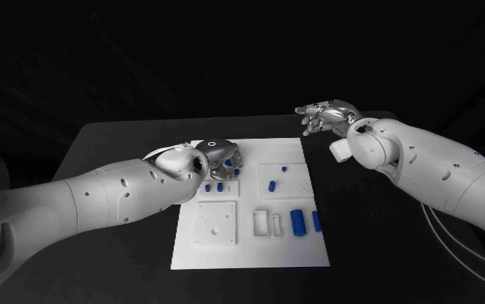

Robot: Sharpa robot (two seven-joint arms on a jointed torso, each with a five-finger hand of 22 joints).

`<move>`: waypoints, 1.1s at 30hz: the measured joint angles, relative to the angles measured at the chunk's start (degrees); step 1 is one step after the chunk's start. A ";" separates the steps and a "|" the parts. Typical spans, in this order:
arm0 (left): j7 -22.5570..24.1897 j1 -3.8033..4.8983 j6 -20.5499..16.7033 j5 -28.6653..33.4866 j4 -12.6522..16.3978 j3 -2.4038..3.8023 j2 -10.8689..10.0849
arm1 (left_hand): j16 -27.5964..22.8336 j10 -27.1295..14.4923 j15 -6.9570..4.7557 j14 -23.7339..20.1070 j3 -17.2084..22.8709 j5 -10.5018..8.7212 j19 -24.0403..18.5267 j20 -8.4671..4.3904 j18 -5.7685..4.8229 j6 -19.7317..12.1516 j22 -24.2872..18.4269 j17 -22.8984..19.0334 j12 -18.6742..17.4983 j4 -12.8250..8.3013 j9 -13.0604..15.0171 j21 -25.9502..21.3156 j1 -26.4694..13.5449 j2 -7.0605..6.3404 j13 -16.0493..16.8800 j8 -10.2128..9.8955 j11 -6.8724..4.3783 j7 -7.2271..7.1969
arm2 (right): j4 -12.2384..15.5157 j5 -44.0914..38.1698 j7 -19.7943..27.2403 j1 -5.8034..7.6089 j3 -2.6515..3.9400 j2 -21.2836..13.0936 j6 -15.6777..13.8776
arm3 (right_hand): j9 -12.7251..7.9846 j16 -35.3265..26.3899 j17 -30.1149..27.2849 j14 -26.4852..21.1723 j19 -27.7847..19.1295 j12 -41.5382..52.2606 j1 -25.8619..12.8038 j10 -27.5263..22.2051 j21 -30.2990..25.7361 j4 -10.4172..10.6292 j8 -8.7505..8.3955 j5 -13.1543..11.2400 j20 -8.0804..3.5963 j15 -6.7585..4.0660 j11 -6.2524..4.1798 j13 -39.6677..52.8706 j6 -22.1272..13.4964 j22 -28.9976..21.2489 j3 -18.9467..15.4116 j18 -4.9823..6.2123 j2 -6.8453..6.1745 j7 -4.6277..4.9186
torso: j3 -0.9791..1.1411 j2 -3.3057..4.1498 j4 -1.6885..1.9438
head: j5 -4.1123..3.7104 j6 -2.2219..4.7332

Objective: Assemble the parts on the task board

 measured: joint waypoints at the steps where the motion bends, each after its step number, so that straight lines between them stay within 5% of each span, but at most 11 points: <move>1: 0.10 -0.03 -0.12 0.03 -0.07 0.00 0.08 | 0.00 0.00 0.00 0.00 0.10 0.00 0.00 0.00 0.00 0.00 0.00 0.00 0.00 -0.04 0.00 0.00 0.00 0.00 0.00 0.00 0.00 0.00 | 0.02 0.00 0.00 0.00 0.00 0.01 0.02 | 0.00 0.00 0.00 0.00 0.00 0.00 0.00 0.00 0.00 0.00 0.00 0.00 0.00 0.00 0.00 0.00 0.00 0.00 0.00 0.00 0.00 0.00 | 0.01 -0.01 0.01 | 0.08 0.00; 20: 0.92 -0.69 -0.72 0.73 -2.12 0.01 1.38 | 0.00 1.04 0.00 -0.01 1.74 0.00 -0.20 -0.20 -0.34 -0.66 -0.02 0.01 0.00 -0.48 0.00 0.80 -0.26 0.25 0.01 0.00 -0.44 0.16 | 0.45 0.02 -0.15 0.01 0.00 0.16 0.49 | 0.00 0.00 -0.13 0.01 0.01 0.00 0.00 0.00 0.00 0.00 0.00 0.00 -0.01 -0.01 0.00 -0.17 0.01 -0.34 0.00 0.00 0.00 -0.01 | 0.04 0.08 -0.09 | -0.06 -0.14; 33: 1.08 -1.23 -0.12 0.80 -3.61 0.29 2.11 | 0.00 1.53 -0.21 0.20 2.70 0.00 -0.42 -0.41 0.99 0.57 -0.02 0.01 0.06 -1.37 0.01 2.25 -0.48 0.48 -0.01 0.00 -0.51 0.56 | 0.87 0.02 -0.17 0.01 0.00 0.20 0.74 | 0.00 0.00 -0.23 0.01 0.01 0.00 0.00 0.01 0.00 0.00 0.00 0.00 -0.01 -0.01 0.00 -0.36 0.02 -0.57 0.00 0.00 0.00 -0.02 | -0.01 0.17 -0.16 | -0.35 -0.22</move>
